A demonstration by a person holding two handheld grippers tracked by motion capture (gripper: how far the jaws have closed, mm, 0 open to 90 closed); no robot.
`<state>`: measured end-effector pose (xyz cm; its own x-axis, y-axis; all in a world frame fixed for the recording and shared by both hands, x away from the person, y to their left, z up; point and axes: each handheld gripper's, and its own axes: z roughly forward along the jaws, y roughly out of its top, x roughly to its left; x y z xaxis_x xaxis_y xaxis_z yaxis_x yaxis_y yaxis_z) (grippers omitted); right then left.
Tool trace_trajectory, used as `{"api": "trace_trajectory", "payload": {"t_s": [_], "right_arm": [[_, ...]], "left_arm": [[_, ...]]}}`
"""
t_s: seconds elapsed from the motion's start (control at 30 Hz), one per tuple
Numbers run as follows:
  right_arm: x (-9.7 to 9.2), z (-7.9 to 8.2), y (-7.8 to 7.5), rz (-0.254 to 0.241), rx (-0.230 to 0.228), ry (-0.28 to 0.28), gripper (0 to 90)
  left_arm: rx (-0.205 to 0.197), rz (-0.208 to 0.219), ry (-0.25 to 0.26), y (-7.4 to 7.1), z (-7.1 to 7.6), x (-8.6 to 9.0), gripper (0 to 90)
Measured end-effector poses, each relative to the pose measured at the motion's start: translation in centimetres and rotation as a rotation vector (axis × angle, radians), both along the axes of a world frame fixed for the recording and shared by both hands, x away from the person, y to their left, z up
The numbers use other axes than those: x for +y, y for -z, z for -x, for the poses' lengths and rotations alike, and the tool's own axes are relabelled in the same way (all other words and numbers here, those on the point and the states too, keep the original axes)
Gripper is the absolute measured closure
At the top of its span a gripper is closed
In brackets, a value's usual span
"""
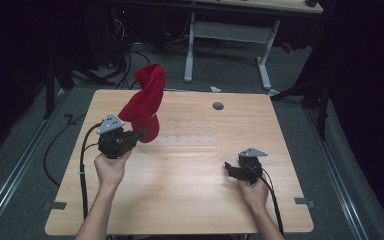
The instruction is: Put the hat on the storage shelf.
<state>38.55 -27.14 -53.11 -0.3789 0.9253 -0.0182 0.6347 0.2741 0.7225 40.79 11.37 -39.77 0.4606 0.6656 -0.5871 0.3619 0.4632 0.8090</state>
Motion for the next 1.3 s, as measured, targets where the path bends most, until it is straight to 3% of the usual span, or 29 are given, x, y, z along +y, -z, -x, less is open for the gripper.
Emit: {"api": "trace_trajectory", "payload": {"t_s": [0.13, 0.23, 0.4, 0.53, 0.77, 1.0, 1.13, 1.3], "right_arm": [[0.0, 0.0, 0.0, 0.0, 0.0, -0.003, 33.8], [0.0, 0.0, 0.0, 0.001, -0.003, -0.005, 33.8], [0.1, 0.0, 0.0, 0.0, -0.002, -0.003, 33.8], [0.1, 0.0, 0.0, 0.0, -0.002, -0.003, 33.8], [0.1, 0.0, 0.0, 0.0, -0.002, -0.003, 33.7], [0.2, 0.0, 0.0, 0.0, -0.002, -0.007, 33.4], [0.1, 0.0, 0.0, 0.001, -0.002, -0.01, 33.3], [0.2, 0.1, 0.0, 0.0, 0.001, -0.015, 32.9]], "left_arm": [[0.002, 0.014, -0.046, 0.1, -0.9, 0.6, 85.6], [0.001, -0.016, -0.07, 0.0, -1.4, 1.0, 85.5], [-0.012, -0.022, -0.097, -0.5, -2.2, 1.3, 85.6], [-0.017, -0.052, -0.122, -0.3, -2.7, 1.1, 85.5], [0.006, -0.064, -0.137, 0.9, -3.2, 0.5, 85.5], [0.02, -0.114, -0.15, 2.6, -3.5, -0.2, 85.5], [0.031, -0.117, -0.171, 3.4, -3.7, -0.2, 85.6], [0.029, -0.131, -0.183, 3.5, -3.6, -0.1, 85.5]]}}
